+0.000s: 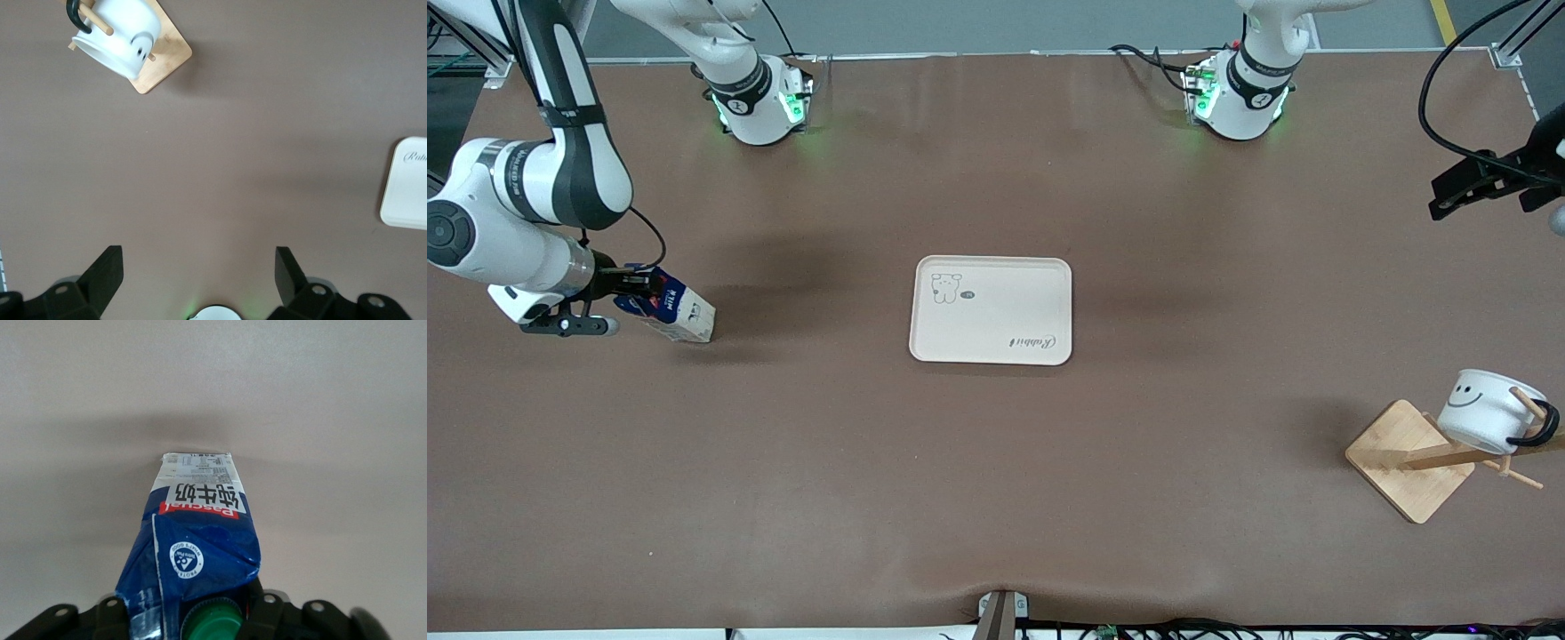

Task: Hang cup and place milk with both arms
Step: 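Carry the carton away from the tray while the left gripper withdraws upward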

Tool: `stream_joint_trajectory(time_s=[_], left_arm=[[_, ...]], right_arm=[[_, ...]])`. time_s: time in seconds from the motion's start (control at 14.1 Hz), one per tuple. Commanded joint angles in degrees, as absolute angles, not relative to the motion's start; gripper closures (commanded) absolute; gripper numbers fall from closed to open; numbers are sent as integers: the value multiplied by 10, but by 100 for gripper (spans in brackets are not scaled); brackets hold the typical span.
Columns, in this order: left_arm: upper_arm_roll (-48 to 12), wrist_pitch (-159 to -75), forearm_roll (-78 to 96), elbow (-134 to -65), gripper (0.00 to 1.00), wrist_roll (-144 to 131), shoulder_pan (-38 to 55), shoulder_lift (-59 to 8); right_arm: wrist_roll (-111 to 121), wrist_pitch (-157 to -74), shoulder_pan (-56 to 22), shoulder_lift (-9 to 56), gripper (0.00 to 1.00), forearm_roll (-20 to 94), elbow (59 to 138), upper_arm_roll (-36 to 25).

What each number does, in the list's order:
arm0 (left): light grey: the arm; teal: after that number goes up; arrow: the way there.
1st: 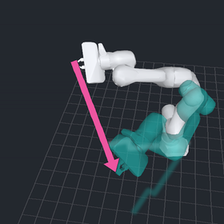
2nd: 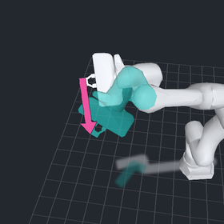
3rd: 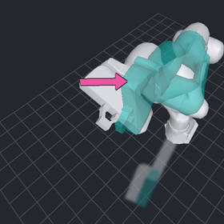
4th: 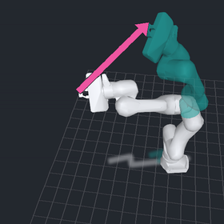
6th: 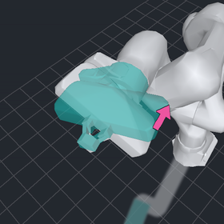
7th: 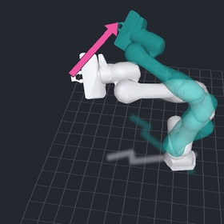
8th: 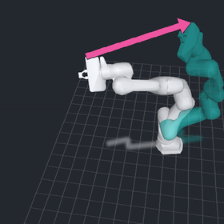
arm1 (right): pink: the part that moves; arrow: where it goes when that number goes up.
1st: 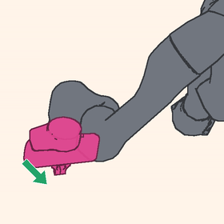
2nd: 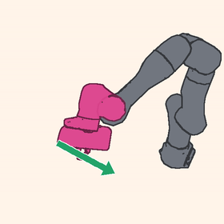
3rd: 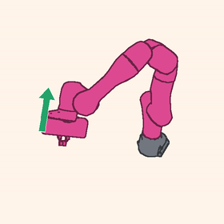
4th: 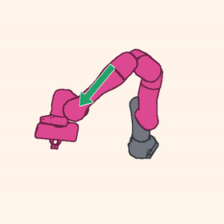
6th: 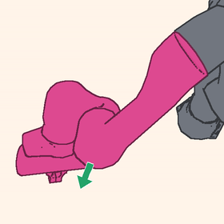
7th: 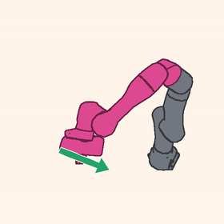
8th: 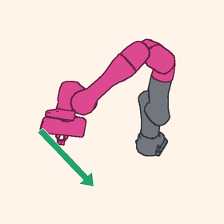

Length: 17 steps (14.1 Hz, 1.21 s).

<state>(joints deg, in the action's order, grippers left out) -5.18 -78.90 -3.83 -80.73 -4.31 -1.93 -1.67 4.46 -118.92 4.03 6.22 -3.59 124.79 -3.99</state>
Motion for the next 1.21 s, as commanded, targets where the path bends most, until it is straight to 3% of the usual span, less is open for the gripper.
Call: stream_joint_trajectory(time_s=[0.0,0.21,0.43,0.64,0.92,1.14], left_arm=[[-10,-798,-25,-863,0,-28,27,33],[18,-810,-2,-890,0,-24,54,56],[15,-837,-9,-925,0,-20,57,78],[1,-838,-37,-923,0,-21,57,72],[-1,-838,-45,-920,0,-21,57,70],[0,-838,-38,-916,0,-20,53,71]], right_arm=[[49,-1189,56,47,0,-48,1262,-26],[48,-1163,56,47,0,-47,1235,-26],[47,-1095,49,49,0,-45,1190,-24],[46,-1084,47,50,0,-41,1162,-24],[47,-996,24,68,0,-40,1061,-24],[49,-984,6,69,0,-40,994,-24]])
